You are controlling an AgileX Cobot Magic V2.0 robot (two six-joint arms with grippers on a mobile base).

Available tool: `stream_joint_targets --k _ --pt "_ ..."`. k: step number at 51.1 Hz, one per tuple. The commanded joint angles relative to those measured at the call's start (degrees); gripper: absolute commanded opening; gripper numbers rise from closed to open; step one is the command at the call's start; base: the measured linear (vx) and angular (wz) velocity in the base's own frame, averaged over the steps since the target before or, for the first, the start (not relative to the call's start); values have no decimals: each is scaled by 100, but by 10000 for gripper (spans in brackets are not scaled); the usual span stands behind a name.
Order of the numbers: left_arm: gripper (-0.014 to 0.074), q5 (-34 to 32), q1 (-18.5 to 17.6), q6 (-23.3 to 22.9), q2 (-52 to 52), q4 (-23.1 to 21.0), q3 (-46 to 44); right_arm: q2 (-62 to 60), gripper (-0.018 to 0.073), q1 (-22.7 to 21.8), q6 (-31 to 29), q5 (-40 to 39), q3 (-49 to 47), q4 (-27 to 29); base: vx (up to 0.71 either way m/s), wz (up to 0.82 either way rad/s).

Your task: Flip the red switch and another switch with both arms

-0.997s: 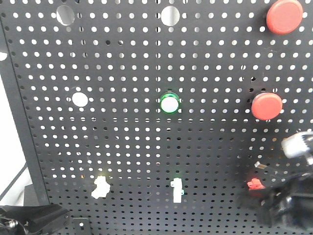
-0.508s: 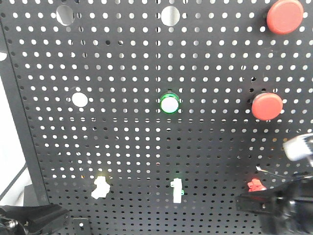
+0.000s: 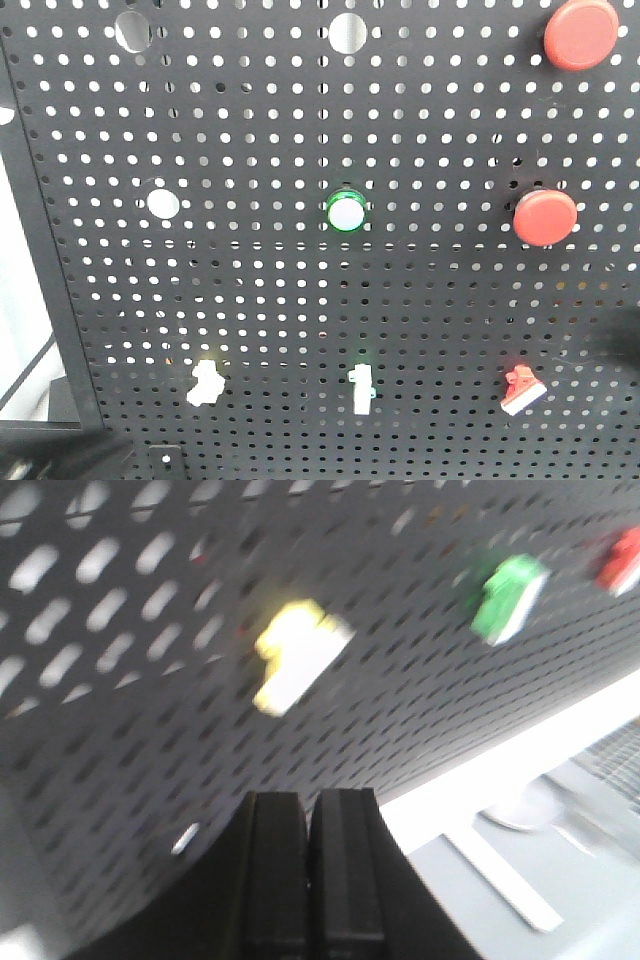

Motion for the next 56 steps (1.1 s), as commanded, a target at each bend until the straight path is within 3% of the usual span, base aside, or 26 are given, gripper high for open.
stream_joint_targets --k 1,10,16,52,56 --pt "3 -547 -29 -137 -538 -161 315 -529 -6 -20 438 -763 286 -517 0 0" --pt "3 -769 -29 -131 -1402 -161 1021 -1451 -6 -20 994 -1528 1183 -1070 0 0" --pt "3 -1128 -29 -103 -1753 -145 1093 -1712 -6 -20 1041 -1907 1558 -1088 0 0" --pt "3 -1308 -96 -113 -1827 -161 1101 -1729 -6 -20 1041 -1683 1962 -1043 0 0" --pt "3 -1386 -87 -113 -1827 48 1103 -1729 -6 -20 1041 -1683 1962 -1043 0 0"
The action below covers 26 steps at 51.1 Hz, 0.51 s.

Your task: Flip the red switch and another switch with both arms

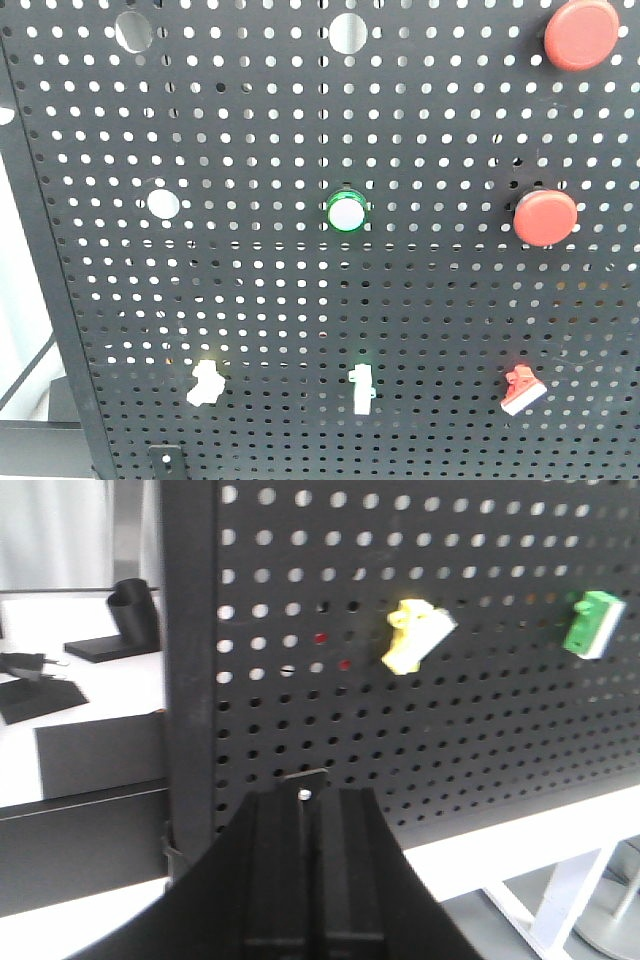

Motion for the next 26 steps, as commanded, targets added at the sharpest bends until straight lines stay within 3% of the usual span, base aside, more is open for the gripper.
stream_joint_targets --k 1,4,8,19,26 --pt "3 -361 -29 -25 1 256 -153 61 -6 -20 -5 -366 -158 72 0 0" --pt "3 -391 31 -107 0 806 -111 61 -6 -20 -5 -366 -158 72 0 0" --pt "3 -434 173 -541 -5 1744 92 61 -6 -20 -5 -366 -158 72 0 0" --pt "3 -1262 829 -3459 -999 4159 1247 61 -6 -20 -5 -366 -158 72 0 0" --pt "3 -1548 1198 -4556 -1985 5514 1905 61 -6 -20 -5 -366 -158 72 0 0"
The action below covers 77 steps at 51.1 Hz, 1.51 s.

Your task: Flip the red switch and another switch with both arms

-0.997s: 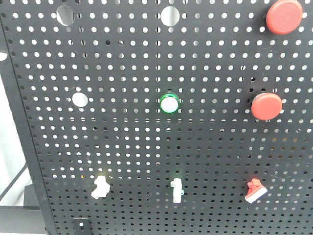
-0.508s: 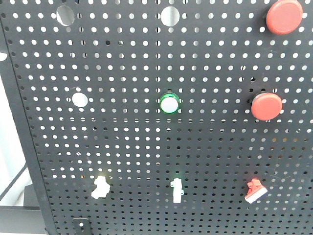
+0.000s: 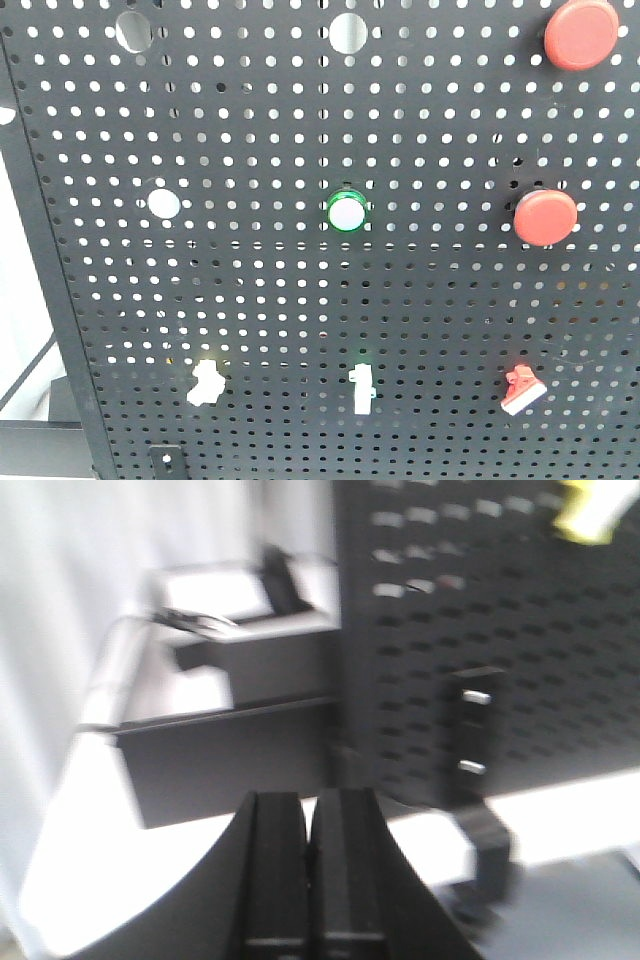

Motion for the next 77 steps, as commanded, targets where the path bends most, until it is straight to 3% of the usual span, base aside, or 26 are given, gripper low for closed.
stream_joint_targets --k 1,5,10,64,66,68,77 --pt "3 -672 226 -861 -584 960 240 61 -6 -20 -10 -366 -158 72 0 0" --pt "3 -144 420 -1018 -1053 1352 250 61 -6 -20 -10 -366 -158 72 0 0" --pt "3 77 559 -1006 -1406 1391 256 61 -6 -20 -10 -366 -158 72 0 0" --pt "3 70 594 -1073 -1363 1337 251 61 -6 -20 -62 -521 -67 -19 0 0" --pt "3 70 594 -1073 -1363 1337 251 61 -6 -20 165 -548 47 -230 0 0" --pt "3 70 594 -1073 -1363 1337 251 61 -6 -20 617 -614 205 -793 0 0" --pt "3 70 594 -1073 -1363 1337 251 32 -6 -26 3898 -1365 1213 -3664 0 0"
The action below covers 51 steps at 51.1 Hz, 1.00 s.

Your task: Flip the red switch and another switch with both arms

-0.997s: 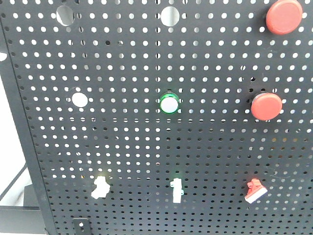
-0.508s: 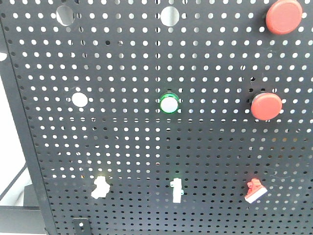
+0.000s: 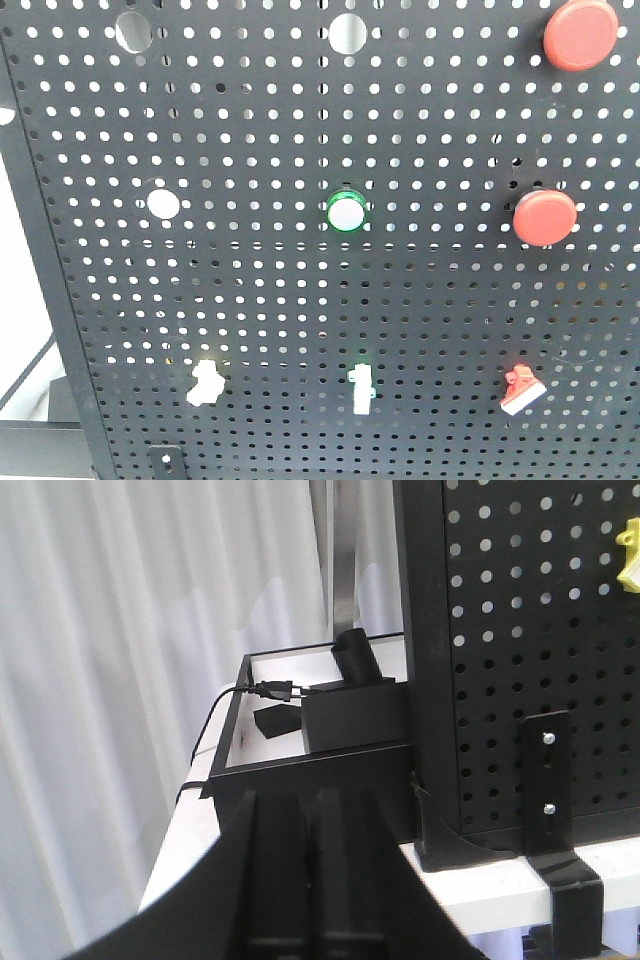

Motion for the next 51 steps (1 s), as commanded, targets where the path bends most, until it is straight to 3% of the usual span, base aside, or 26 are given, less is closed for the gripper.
stream_joint_targets --k 1,5,13,17,51 --pt "3 -440 10 -55 -108 -31 109 14 -6 -26 1695 -941 364 -1563 0 0" --pt "3 -440 10 -55 -108 -31 109 -221 -6 -26 2375 -1306 871 -2119 0 0" --pt "3 -440 10 -55 -108 -31 109 -1205 -6 -38 2415 -1722 1736 -2042 0 0" --pt "3 -440 10 -55 -108 -31 109 -1823 -6 -38 2390 -1227 1706 -2034 0 0" --pt "3 -441 10 -56 -102 -31 109 -1786 -6 -36 2376 -1244 1718 -2040 0 0"
